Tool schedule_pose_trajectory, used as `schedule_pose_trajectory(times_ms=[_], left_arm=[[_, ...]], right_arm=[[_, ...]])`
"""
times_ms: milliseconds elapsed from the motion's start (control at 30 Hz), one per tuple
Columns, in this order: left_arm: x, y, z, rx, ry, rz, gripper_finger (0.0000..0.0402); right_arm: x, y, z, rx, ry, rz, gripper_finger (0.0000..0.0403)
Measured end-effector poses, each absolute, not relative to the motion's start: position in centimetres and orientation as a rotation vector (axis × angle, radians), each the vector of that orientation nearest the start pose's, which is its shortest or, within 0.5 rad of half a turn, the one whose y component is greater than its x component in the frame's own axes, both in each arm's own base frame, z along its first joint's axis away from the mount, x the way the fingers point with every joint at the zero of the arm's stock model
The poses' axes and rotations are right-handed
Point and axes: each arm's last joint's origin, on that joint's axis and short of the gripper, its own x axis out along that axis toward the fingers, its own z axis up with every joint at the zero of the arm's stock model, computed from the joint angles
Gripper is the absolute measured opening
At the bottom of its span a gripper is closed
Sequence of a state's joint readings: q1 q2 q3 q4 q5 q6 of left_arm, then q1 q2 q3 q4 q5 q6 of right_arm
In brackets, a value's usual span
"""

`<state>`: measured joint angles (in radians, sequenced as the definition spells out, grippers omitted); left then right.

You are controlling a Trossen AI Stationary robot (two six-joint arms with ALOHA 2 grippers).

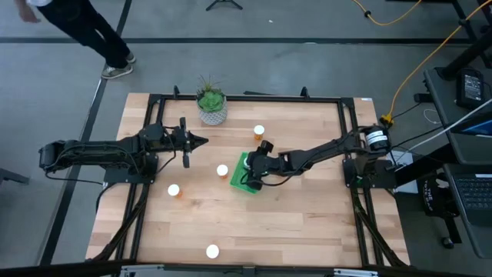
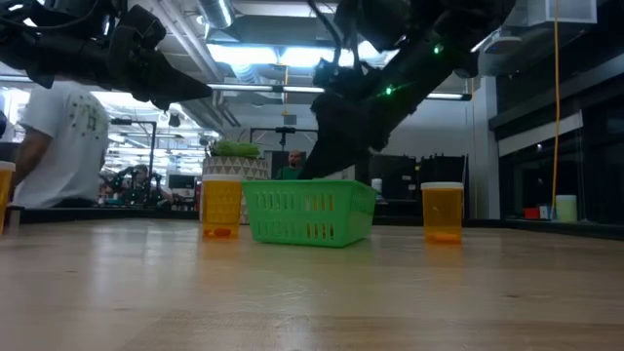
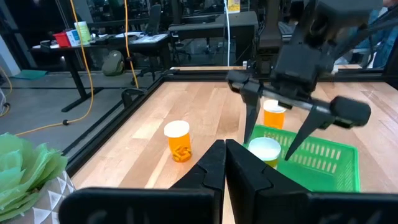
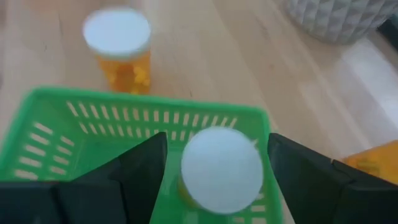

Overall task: Pick and place pill bottles into a basket
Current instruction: Put the orange pill bottle into the green basket

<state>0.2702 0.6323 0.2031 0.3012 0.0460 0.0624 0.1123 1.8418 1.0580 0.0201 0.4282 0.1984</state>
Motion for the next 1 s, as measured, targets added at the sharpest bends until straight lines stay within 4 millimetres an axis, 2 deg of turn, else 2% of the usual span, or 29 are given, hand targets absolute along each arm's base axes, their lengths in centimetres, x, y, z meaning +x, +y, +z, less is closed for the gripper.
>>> schedule_pose_trajectory(times_ms=[233, 367, 467, 633, 900, 1000], left_arm=[[14.5, 3.9, 19.9, 0.041, 0.142, 0.219, 0.0006], [14.5, 3.9, 19.9, 0.042, 0.145, 0.219, 0.0006], [14.5, 3.9, 19.9, 0.042, 0.147, 0.219, 0.0006], [14.5, 3.9, 19.9, 0.042, 0.147, 0.219, 0.0006], [14.5, 3.9, 19.9, 0.041, 0.147, 0.219, 0.0006], [14.5, 3.9, 19.9, 0.041, 0.146, 0.219, 0.0006]], right_arm=[[36.1, 2.9, 19.3, -0.015, 0.685, -0.368, 0.0281], [34.9, 3.3, 19.4, 0.006, 0.768, -0.373, 0.0279], [34.3, 4.4, 19.2, 0.010, 0.820, -0.357, 0.0261], [34.0, 6.0, 19.1, -0.011, 0.825, -0.313, 0.0182], [34.3, 5.8, 18.6, 0.017, 0.831, -0.322, 0.0018], [34.4, 5.4, 18.2, 0.032, 0.846, -0.332, 0.0011]])
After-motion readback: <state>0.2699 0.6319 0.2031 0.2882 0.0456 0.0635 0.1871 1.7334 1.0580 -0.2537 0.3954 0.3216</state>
